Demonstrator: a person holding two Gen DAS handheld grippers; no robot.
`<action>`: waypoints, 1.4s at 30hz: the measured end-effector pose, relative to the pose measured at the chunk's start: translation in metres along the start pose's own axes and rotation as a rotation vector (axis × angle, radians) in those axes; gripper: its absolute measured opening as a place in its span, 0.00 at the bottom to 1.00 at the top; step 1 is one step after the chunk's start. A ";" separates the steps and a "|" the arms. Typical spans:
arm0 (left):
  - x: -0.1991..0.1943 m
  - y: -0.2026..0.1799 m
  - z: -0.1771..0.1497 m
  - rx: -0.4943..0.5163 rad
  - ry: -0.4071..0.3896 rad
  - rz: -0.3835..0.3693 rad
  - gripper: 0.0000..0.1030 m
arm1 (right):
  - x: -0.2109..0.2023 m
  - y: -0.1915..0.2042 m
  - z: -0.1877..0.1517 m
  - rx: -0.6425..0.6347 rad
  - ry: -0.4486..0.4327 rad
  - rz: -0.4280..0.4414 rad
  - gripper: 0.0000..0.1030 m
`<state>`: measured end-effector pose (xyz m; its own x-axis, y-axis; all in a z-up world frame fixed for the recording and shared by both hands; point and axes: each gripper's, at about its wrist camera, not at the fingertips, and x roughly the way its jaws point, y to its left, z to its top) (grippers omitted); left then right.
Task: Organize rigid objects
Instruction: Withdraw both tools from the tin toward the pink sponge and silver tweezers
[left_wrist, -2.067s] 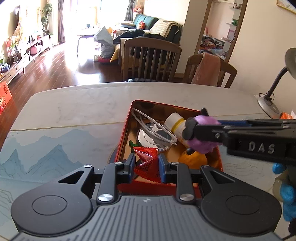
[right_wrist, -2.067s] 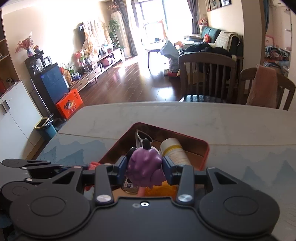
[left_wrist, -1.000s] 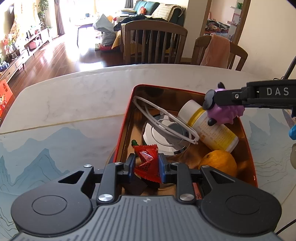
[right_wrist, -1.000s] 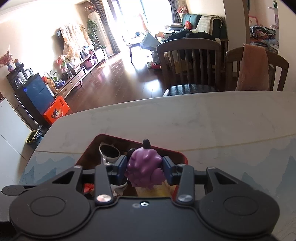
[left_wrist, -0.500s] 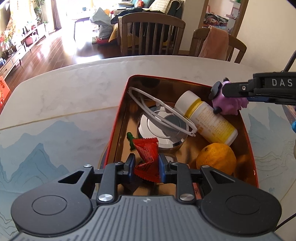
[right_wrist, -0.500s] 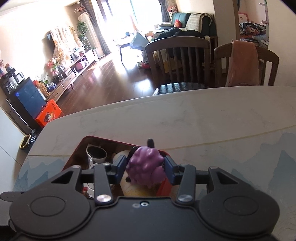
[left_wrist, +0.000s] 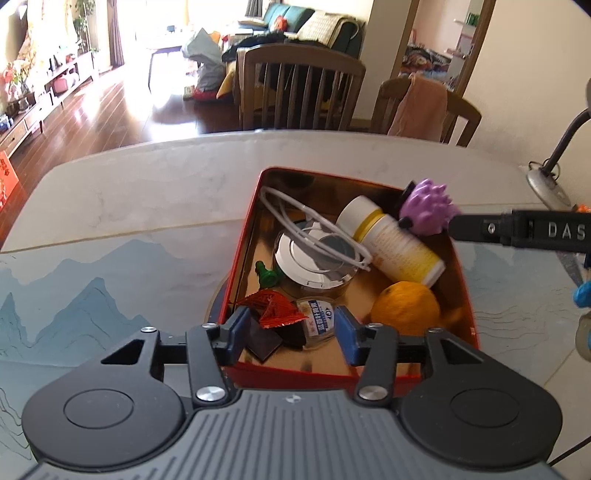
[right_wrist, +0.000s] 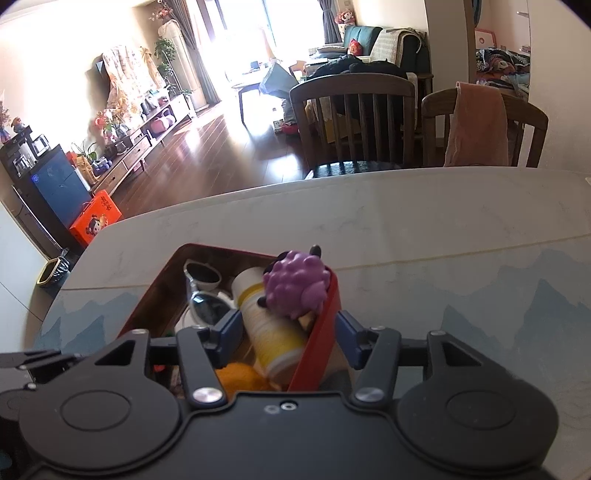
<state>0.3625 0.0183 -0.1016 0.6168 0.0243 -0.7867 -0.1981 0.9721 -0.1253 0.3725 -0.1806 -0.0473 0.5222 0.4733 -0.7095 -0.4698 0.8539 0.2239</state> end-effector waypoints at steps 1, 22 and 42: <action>-0.004 -0.001 -0.001 0.000 -0.004 -0.002 0.48 | -0.005 0.003 -0.002 -0.005 -0.003 0.002 0.57; -0.107 -0.002 -0.054 0.035 -0.111 -0.046 0.54 | -0.097 0.056 -0.059 -0.075 -0.077 0.046 0.78; -0.140 0.009 -0.100 0.003 -0.144 -0.031 0.80 | -0.120 0.084 -0.136 -0.186 -0.111 0.055 1.00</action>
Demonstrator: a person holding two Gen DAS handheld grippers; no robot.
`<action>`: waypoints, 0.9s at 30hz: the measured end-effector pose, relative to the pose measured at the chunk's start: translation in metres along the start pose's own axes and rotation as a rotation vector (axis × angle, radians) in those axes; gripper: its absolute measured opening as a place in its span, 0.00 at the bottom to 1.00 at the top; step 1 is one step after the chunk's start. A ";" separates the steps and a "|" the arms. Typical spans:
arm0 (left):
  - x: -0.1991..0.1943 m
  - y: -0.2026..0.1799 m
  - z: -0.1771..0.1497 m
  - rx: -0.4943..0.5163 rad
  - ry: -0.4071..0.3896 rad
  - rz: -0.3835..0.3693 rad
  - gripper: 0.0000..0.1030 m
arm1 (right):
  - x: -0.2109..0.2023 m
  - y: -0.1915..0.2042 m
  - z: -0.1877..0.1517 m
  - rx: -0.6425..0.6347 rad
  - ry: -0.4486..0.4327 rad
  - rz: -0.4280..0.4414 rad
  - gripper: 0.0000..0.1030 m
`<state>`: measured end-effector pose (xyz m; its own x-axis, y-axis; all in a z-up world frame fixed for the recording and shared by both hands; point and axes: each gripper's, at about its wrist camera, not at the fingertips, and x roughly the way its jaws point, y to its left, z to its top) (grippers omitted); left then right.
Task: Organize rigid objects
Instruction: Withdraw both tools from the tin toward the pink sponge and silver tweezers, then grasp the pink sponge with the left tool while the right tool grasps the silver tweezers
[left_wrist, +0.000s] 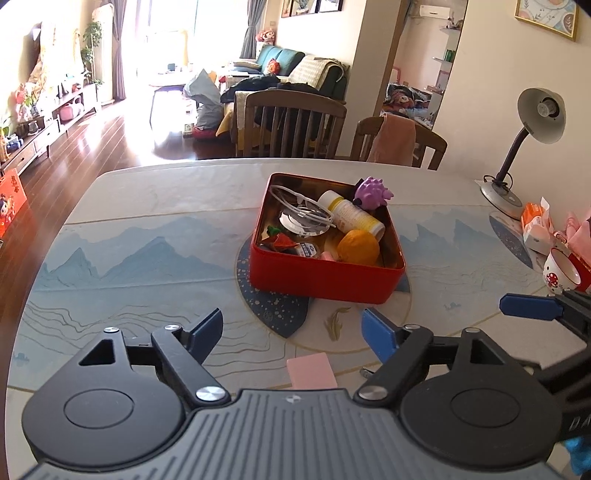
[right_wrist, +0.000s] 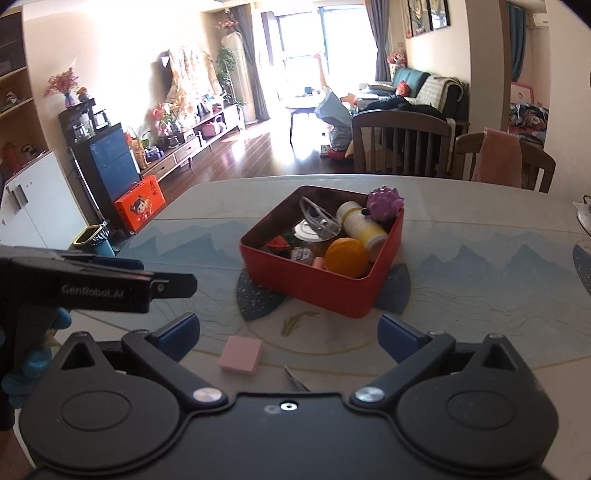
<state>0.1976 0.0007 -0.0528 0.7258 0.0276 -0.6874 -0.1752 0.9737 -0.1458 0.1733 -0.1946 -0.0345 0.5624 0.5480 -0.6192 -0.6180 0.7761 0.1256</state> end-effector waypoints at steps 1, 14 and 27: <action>-0.001 0.000 -0.002 -0.001 0.002 0.001 0.80 | -0.001 0.003 -0.003 -0.010 -0.006 0.000 1.00; 0.005 0.004 -0.023 -0.038 0.049 0.005 0.80 | 0.011 0.017 -0.034 -0.106 0.044 -0.015 1.00; 0.048 -0.007 -0.039 -0.047 0.164 0.034 0.80 | 0.043 0.005 -0.052 -0.165 0.140 -0.018 0.93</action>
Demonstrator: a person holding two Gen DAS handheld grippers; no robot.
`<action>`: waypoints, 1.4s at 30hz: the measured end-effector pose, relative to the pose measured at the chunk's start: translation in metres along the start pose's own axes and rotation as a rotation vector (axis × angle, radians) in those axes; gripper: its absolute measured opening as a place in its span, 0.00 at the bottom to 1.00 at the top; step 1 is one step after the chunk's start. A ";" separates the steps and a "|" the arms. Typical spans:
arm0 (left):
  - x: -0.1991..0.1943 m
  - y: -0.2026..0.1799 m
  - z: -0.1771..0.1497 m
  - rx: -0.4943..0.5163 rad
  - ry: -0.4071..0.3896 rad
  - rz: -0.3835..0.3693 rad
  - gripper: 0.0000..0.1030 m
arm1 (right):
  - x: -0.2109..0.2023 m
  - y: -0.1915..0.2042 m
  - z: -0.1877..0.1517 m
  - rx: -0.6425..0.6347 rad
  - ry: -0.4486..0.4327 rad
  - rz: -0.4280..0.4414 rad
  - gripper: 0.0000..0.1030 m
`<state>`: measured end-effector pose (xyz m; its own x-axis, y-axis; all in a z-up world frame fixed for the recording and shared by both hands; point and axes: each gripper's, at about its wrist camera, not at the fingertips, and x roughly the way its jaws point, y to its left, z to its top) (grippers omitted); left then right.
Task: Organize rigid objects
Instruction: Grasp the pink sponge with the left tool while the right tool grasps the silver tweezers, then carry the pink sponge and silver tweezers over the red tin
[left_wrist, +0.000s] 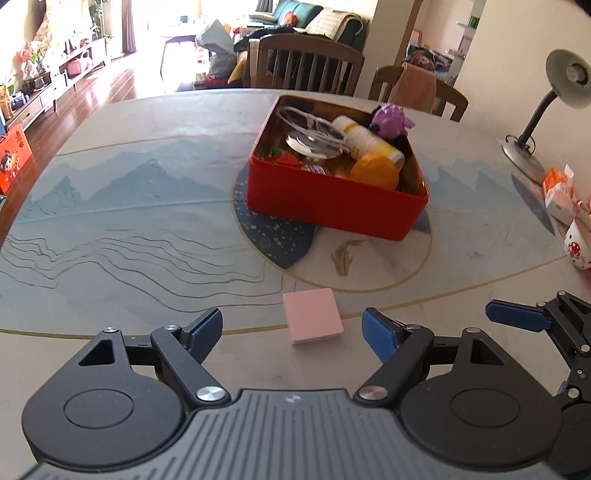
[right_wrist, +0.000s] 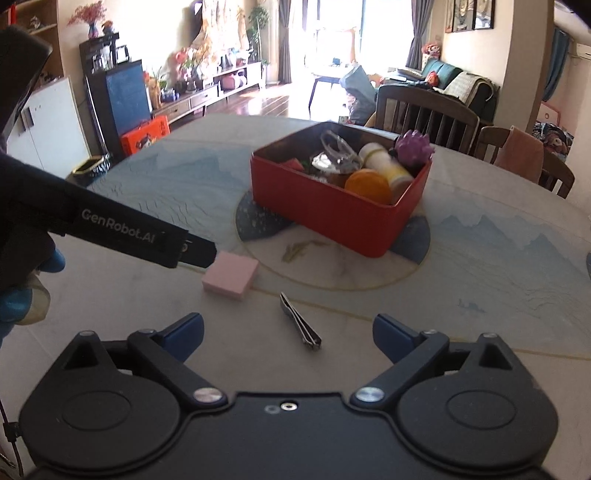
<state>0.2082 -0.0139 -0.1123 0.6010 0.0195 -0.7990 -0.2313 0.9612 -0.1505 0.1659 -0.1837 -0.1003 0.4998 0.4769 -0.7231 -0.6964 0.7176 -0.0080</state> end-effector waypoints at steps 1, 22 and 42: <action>0.004 -0.002 0.000 0.001 0.007 0.001 0.80 | 0.003 -0.001 0.000 -0.003 0.007 0.003 0.91; 0.060 -0.019 0.005 0.033 0.060 0.049 0.75 | 0.045 -0.019 0.002 -0.060 0.080 0.065 0.45; 0.051 -0.020 0.000 0.069 0.036 0.071 0.43 | 0.040 -0.013 0.003 -0.032 0.061 0.035 0.06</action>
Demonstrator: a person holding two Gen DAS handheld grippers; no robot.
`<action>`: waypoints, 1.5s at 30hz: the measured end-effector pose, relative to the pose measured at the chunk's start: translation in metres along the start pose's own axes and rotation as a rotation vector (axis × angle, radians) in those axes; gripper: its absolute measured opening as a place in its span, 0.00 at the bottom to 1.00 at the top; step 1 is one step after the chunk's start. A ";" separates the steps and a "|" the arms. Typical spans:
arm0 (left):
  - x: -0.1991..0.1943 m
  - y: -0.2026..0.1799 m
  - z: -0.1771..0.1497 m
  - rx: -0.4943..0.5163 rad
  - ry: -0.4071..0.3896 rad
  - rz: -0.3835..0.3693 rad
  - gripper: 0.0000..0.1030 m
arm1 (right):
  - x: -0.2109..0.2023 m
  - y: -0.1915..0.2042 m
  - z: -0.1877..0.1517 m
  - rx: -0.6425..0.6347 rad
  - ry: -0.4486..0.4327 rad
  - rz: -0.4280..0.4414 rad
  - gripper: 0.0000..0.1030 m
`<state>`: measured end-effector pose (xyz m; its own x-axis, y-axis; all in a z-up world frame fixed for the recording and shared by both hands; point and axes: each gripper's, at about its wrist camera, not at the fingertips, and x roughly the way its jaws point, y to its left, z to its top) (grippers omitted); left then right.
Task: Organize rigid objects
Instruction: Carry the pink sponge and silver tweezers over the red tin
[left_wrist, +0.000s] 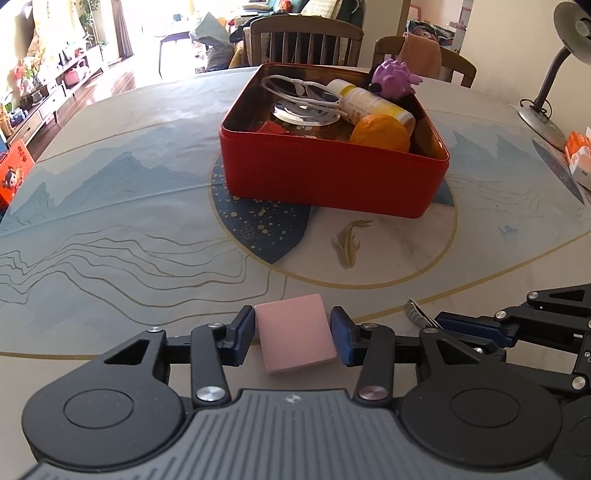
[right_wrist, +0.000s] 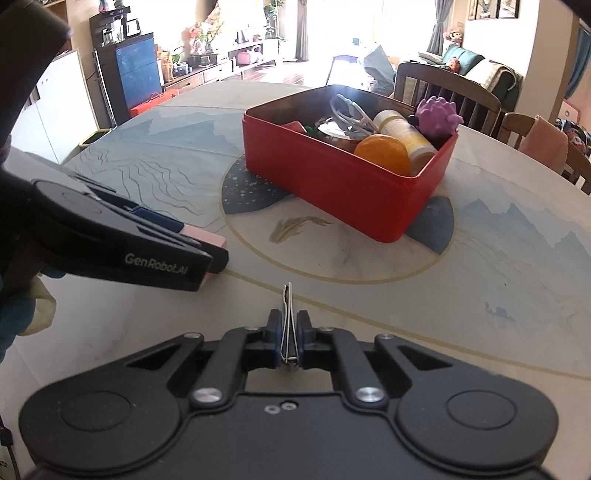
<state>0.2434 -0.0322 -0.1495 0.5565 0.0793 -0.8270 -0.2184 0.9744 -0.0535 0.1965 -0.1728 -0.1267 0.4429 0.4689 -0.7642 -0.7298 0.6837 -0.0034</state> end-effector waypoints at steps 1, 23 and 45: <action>-0.002 0.001 0.000 -0.001 -0.002 -0.002 0.43 | -0.002 0.000 0.000 0.005 -0.002 -0.002 0.06; -0.036 0.024 -0.019 -0.025 -0.019 -0.027 0.40 | -0.030 0.009 -0.009 0.090 -0.024 -0.010 0.09; -0.042 0.035 -0.035 -0.038 -0.003 -0.044 0.40 | -0.019 0.024 -0.028 0.053 0.035 -0.050 0.11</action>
<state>0.1842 -0.0089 -0.1365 0.5684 0.0368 -0.8219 -0.2238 0.9683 -0.1114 0.1559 -0.1807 -0.1304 0.4589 0.4142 -0.7861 -0.6783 0.7347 -0.0089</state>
